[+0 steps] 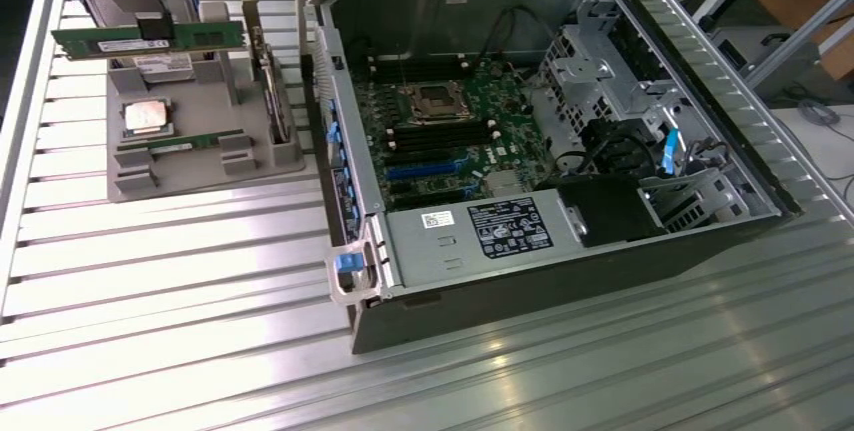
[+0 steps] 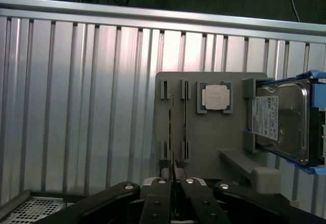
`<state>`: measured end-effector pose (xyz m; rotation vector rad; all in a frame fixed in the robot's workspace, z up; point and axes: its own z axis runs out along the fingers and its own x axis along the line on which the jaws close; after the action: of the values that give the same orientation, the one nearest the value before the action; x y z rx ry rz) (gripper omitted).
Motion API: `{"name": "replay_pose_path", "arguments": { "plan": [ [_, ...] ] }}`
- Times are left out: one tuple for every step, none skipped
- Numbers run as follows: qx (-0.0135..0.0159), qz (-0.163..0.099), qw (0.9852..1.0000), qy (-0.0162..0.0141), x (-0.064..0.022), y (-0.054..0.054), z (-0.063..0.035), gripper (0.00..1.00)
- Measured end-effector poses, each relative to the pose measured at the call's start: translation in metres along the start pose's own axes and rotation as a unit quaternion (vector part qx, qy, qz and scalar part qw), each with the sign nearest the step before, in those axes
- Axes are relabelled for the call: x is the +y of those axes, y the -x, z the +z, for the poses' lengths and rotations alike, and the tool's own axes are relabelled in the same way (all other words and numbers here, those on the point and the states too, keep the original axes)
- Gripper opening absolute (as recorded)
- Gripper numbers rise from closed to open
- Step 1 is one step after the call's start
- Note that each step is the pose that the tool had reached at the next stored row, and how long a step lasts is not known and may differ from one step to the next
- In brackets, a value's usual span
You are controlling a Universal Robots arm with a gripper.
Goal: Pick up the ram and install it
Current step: 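Pick up the ram and move it above insertion slot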
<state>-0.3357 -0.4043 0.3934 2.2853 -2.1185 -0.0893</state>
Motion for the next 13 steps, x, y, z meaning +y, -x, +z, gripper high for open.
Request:
{"name": "replay_pose_path", "arguments": {
  "plan": [
    [0.0,0.0,1.0,0.0,-0.0001,0.0,0.0,0.13],
    [0.0,0.0,1.0,0.0,-0.0004,0.0,-0.0001,0.13],
    [-0.001,0.0,1.0,0.0001,-0.0007,-0.0002,-0.0001,0.13],
    [-0.0011,0.0,1.0,0.0,-0.0014,-0.0002,-0.0001,0.13],
    [-0.0011,0.0,1.0,0.0001,-0.0021,-0.0002,-0.0001,0.13],
    [-0.0011,0.0,1.0,0.0002,-0.0028,-0.0003,-0.0002,0.13],
    [-0.0011,0.0,1.0,0.0003,-0.0036,-0.0004,-0.0002,0.13],
    [-0.0011,0.0,1.0,0.0004,-0.0044,-0.0004,-0.0003,0.13],
    [-0.0011,0.0,1.0,0.0004,-0.0053,-0.0005,-0.0003,0.13],
    [-0.0012,0.0,1.0,0.0004,-0.0058,-0.0006,-0.0003,0.13],
    [-0.0011,0.0,1.0,0.0006,-0.0069,-0.0006,-0.0004,0.13],
    [-0.0012,0.0,1.0,0.0006,-0.0076,-0.0007,-0.0005,0.13],
    [-0.0011,0.0,1.0,0.0007,-0.0087,-0.0007,-0.0006,0.13]
  ]
}}
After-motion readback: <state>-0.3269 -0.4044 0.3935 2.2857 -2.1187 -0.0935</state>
